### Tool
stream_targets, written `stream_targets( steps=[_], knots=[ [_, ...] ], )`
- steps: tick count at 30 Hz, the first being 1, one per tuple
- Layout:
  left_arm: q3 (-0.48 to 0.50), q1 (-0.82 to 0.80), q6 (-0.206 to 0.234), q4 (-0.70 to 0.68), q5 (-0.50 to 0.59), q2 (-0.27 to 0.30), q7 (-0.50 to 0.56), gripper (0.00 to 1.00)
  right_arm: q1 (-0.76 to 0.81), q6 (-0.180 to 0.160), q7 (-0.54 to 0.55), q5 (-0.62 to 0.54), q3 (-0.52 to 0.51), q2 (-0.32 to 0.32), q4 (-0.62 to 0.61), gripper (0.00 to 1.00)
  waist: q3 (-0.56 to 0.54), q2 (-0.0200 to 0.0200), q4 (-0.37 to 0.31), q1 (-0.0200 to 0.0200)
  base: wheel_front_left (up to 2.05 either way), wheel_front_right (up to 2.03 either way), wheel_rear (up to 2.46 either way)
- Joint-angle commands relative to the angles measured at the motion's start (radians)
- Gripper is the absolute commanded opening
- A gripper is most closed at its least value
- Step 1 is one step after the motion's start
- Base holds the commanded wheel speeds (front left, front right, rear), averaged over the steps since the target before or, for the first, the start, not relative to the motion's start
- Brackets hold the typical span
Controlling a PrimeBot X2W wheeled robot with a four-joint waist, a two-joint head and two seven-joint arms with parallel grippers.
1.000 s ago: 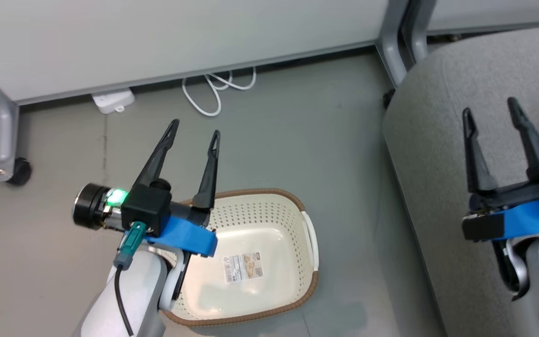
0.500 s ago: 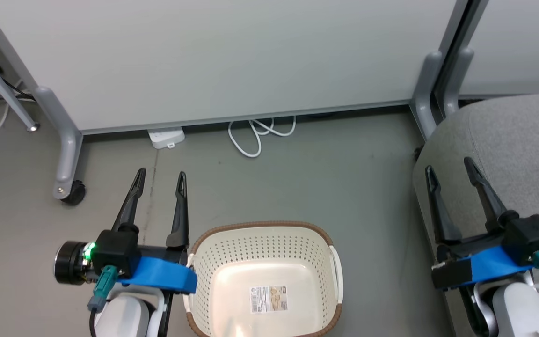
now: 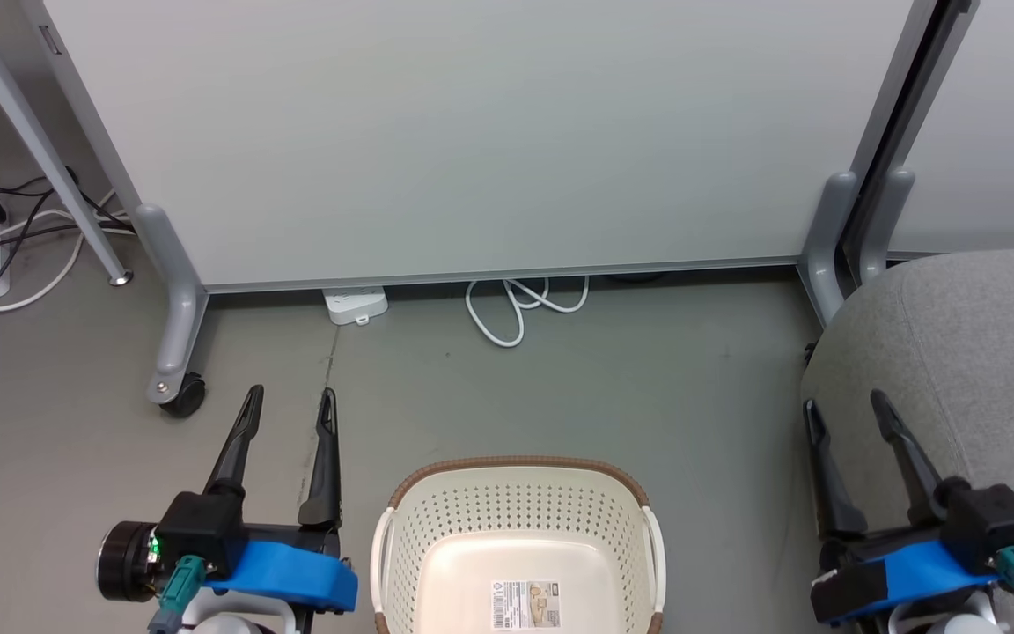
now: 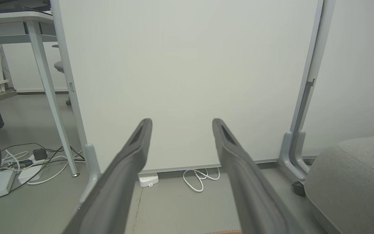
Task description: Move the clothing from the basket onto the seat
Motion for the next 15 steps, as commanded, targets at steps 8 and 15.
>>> stream_targets(
  steps=[8, 15],
  knots=[
    [0.018, 0.036, -0.024, 0.016, 0.015, -0.011, -0.004, 1.00, 0.063, 0.000, -0.004, 0.019, -0.020, 0.016, 0.007, 1.00, -0.020, -0.0001, 0.003, 0.0001, 0.00, 0.00, 0.00],
    [0.023, 0.045, -0.030, 0.023, 0.019, -0.015, -0.004, 1.00, 0.078, 0.000, -0.004, 0.024, -0.030, 0.020, 0.011, 1.00, -0.030, -0.0001, -0.006, 0.0001, 0.00, 0.00, 0.00]
  ],
)
